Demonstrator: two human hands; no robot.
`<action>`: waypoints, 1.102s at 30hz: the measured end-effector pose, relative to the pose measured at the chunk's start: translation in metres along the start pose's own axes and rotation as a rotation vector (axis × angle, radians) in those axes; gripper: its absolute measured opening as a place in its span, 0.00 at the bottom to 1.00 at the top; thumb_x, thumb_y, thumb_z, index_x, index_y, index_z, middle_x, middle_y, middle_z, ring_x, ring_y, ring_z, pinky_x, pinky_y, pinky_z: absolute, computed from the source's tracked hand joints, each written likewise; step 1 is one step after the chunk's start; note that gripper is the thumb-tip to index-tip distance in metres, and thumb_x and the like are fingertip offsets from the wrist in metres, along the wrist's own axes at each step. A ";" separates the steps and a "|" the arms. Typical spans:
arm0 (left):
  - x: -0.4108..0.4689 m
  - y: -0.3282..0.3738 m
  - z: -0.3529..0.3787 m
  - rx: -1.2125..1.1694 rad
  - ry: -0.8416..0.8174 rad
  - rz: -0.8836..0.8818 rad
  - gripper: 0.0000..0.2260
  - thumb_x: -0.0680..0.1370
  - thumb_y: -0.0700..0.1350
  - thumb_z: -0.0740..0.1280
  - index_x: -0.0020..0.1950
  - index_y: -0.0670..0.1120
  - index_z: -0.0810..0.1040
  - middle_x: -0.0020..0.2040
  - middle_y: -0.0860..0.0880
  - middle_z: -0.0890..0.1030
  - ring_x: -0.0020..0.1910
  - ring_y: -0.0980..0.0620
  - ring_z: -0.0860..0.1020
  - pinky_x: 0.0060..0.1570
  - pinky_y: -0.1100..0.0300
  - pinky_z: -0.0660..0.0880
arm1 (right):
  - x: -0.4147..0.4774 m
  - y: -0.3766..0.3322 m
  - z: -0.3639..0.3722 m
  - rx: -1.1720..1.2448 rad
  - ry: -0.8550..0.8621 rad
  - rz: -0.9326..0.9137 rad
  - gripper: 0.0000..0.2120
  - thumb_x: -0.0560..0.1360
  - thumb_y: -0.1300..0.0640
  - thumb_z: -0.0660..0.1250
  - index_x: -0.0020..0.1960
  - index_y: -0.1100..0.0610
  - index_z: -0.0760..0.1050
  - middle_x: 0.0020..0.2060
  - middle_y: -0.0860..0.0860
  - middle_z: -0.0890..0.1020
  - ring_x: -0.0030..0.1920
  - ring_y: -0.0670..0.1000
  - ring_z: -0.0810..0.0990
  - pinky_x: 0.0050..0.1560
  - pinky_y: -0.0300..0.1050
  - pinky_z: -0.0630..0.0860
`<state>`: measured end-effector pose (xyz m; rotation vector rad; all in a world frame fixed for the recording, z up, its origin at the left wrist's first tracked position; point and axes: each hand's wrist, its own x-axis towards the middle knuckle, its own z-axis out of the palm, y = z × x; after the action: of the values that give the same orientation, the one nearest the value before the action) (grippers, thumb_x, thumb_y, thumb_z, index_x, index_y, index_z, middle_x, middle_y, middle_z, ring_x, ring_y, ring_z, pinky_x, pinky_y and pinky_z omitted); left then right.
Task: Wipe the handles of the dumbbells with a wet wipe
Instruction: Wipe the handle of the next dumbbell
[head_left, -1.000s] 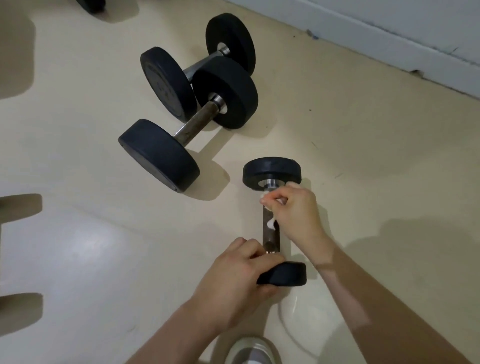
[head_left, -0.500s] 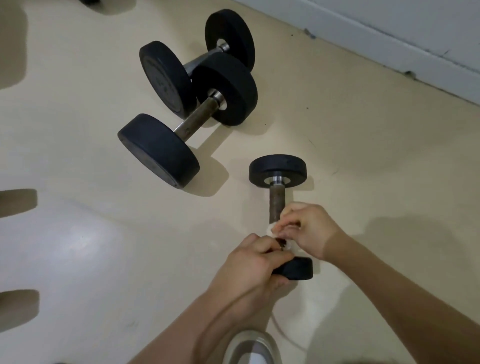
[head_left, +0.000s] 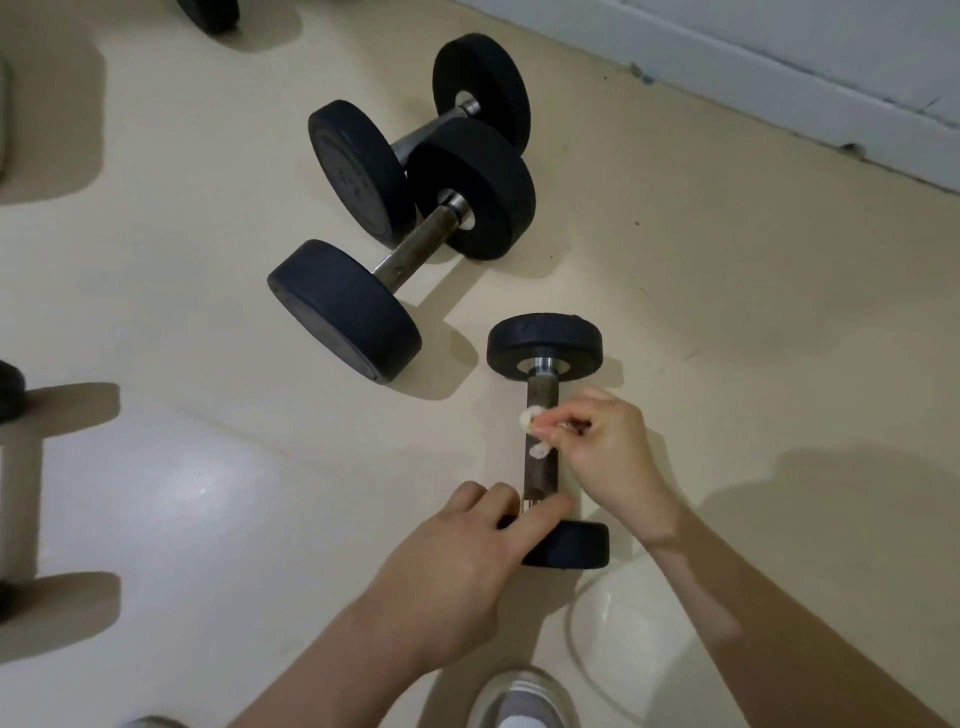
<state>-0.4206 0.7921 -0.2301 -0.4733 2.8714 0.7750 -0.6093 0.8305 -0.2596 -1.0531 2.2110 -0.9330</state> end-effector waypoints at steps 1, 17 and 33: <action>-0.001 0.002 0.000 0.031 0.008 -0.004 0.38 0.69 0.41 0.66 0.74 0.59 0.51 0.55 0.51 0.70 0.51 0.48 0.68 0.49 0.56 0.74 | -0.014 0.000 -0.001 0.009 -0.083 -0.003 0.04 0.67 0.62 0.76 0.37 0.53 0.83 0.33 0.44 0.75 0.35 0.40 0.75 0.37 0.29 0.68; 0.003 0.010 0.017 0.081 0.081 -0.161 0.23 0.65 0.42 0.74 0.59 0.48 0.74 0.42 0.47 0.79 0.36 0.45 0.78 0.25 0.55 0.73 | 0.024 -0.023 0.013 0.035 -0.063 0.025 0.02 0.68 0.61 0.75 0.40 0.55 0.83 0.34 0.44 0.76 0.33 0.39 0.74 0.36 0.27 0.67; -0.034 -0.007 0.004 -0.280 0.062 -0.217 0.22 0.70 0.57 0.66 0.63 0.61 0.68 0.53 0.57 0.71 0.53 0.56 0.70 0.50 0.58 0.73 | -0.024 -0.026 0.017 -0.015 -0.412 -0.103 0.05 0.66 0.65 0.75 0.36 0.56 0.84 0.30 0.41 0.74 0.33 0.39 0.75 0.35 0.27 0.67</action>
<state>-0.3861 0.7980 -0.2300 -0.8385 2.7122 1.1434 -0.5722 0.8314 -0.2469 -1.2496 1.8406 -0.6688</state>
